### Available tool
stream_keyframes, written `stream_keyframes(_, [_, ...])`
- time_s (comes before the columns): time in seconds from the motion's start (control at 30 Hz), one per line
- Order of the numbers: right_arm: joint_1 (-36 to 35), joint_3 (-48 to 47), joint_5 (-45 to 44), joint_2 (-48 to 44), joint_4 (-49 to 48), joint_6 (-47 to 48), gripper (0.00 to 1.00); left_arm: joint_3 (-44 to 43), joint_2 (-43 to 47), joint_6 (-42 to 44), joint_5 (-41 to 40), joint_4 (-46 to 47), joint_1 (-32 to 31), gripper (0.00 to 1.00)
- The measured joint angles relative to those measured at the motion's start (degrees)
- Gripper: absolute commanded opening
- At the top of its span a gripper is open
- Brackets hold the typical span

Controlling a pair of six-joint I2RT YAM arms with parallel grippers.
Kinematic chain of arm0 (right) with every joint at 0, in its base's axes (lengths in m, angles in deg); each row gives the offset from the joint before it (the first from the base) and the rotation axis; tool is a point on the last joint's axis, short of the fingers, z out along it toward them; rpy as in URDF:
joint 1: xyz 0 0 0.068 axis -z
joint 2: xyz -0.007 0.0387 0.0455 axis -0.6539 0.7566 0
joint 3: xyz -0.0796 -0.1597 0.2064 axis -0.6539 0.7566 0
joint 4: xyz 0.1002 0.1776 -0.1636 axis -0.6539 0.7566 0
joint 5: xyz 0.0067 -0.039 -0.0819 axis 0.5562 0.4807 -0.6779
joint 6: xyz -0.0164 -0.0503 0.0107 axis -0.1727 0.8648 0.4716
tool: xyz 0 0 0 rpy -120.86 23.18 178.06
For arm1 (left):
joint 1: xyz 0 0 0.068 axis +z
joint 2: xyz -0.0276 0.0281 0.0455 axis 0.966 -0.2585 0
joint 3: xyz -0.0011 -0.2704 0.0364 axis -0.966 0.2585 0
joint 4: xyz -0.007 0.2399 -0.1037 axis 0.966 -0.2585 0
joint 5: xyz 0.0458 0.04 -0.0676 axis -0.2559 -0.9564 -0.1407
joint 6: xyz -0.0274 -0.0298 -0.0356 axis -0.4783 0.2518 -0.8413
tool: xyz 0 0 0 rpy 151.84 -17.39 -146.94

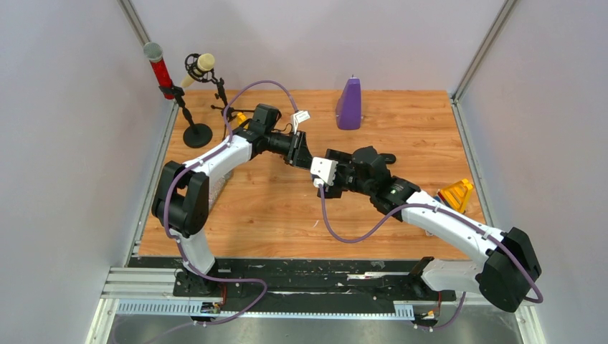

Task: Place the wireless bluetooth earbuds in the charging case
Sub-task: Open the charging case.

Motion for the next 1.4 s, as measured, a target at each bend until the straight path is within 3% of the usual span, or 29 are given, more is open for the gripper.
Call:
stream_keyframes(0.2, [-0.04, -0.02, 0.07, 0.48, 0.00, -0.46, 0.89, 0.00, 0.00, -0.11, -0.02, 0.07, 0.00, 0.36])
stream_keyframes(1.13, [-0.04, -1.29, 0.42, 0.57, 1.01, -3.34, 0.90, 0.00, 0.00, 0.24, -1.31, -0.15, 0.00, 0.29])
stream_keyframes(1.4, [2.27, -3.98, 3.93, 0.50, 4.48, -6.12, 0.95, -2.78, 0.59, 7.28, -10.60, -7.10, 0.00, 0.26])
